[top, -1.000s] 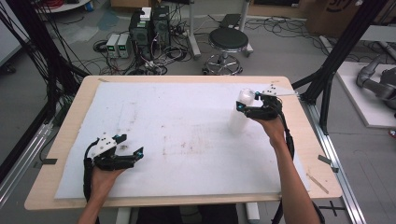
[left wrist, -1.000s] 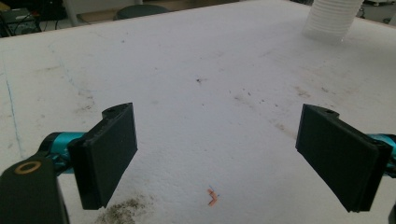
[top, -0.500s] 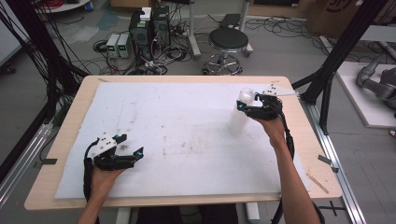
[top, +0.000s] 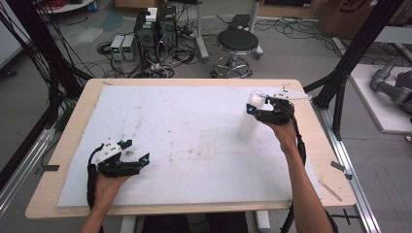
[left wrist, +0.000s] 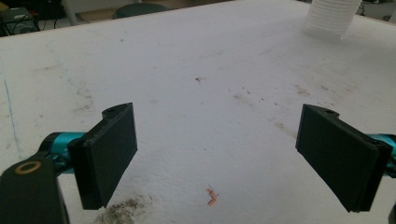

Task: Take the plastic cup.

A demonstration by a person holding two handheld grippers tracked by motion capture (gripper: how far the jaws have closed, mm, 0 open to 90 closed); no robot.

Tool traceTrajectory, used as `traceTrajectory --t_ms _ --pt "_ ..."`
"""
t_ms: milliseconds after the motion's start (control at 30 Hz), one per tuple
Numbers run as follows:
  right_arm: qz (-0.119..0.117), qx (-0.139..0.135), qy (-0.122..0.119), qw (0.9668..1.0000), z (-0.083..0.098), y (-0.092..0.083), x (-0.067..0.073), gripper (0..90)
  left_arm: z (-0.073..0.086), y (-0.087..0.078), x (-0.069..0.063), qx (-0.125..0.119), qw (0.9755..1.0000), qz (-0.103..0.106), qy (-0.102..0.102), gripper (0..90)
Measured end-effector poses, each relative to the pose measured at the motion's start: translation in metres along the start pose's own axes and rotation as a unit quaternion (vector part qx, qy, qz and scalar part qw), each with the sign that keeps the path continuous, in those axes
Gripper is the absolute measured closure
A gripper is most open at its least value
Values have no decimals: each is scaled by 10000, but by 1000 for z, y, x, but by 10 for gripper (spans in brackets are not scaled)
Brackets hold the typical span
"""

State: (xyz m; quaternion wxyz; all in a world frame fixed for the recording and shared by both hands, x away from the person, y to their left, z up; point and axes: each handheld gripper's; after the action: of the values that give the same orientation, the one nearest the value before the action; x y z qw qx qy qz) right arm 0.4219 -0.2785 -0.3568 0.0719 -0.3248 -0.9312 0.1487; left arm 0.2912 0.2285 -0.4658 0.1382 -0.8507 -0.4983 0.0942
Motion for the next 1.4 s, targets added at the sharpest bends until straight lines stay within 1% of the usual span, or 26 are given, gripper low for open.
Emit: traceTrajectory --t_ms 133,200,267,300,333,367,433,467,500,533,567,600,633,667,700,767,800,900,1000,1100,1200,1233,1267,1333,1367,1400 --pt "-27 -44 32 10000 -4 -2 1 359 0 0 0 20 10000 -2 3 125" --pt "-44 -51 75 9999 -13 -5 2 361 0 0 0 24 10000 -4 0 125" --pt "-52 -71 37 10000 -15 -6 2 362 0 0 0 25 10000 -5 1 125" --pt "-59 -81 -16 9999 -26 -9 3 362 0 0 0 23 10000 -4 10 125" --pt "-59 -81 -16 9999 -26 -9 3 362 0 0 0 22 10000 -4 12 125" --pt "-58 -87 -73 9999 -36 -11 3 365 0 0 0 19 10000 1 23 125" --pt "-40 -122 -96 9999 -46 -14 4 366 0 0 0 20 10000 -2 16 125" --pt "-40 -122 -96 9999 -46 -14 4 366 0 0 0 19 10000 1 20 125" --pt "-33 -105 -92 9999 -56 -17 3 367 0 0 0 19 10000 4 22 125" --pt "-33 -105 -92 9999 -56 -17 3 367 0 0 0 19 10000 4 22 125" --pt "-23 -124 -103 9999 -65 -21 4 367 0 0 0 22 10000 2 26 125" --pt "-23 -124 -103 9999 -65 -21 4 367 0 0 0 19 10000 0 26 125" --pt "-17 -108 -91 9999 -74 -25 4 367 0 0 0 19 10000 2 28 125" --pt "-17 -108 -91 9999 -74 -25 4 367 0 0 0 19 10000 2 28 125" --pt "-24 -141 -110 9998 -82 -28 5 369 0 0 0 20 10000 -2 26 125" --pt "-5 -115 -120 9999 -89 -32 6 369 0 0 -1 20 10000 4 17 125" --pt "-5 -115 -120 9999 -89 -32 6 369 0 1 -1 19 10000 4 16 125" --pt "22 -151 -161 9998 -100 -38 9 372 0 1 0 28 10000 13 18 125" --pt "15 -116 -176 9998 -104 -41 11 373 0 1 -1 30 10000 5 19 125" --pt "-22 -203 -216 9996 -107 -45 15 373 0 1 0 38 10000 9 18 125" --pt "-146 -184 -221 9995 -106 -48 24 373 0 1 0 32 10000 13 -3 125" --pt "-146 -184 -221 9995 -106 -48 24 373 0 1 0 32 10000 13 -12 125" --pt "-273 -203 -234 9991 -103 -49 31 373 0 1 0 35 10000 27 9 125" --pt "-298 -217 -252 9990 -102 -50 33 372 0 1 0 44 10000 23 16 125" --pt "-503 -269 -248 9981 -96 -50 44 373 0 1 0 46 10000 34 4 125" --pt "-562 -267 -253 9977 -93 -50 48 373 0 1 0 45 10000 45 7 125"
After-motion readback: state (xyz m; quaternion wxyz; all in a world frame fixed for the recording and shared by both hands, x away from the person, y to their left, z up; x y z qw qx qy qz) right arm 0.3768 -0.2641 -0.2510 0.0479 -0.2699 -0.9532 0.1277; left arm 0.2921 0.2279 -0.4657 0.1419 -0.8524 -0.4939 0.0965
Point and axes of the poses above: each handheld gripper's, and its own axes: y roughly forward along the jaws, z roughly out of its underside, x roughly to its left, and after that the axes turned 8 degrees about -z, right-handed
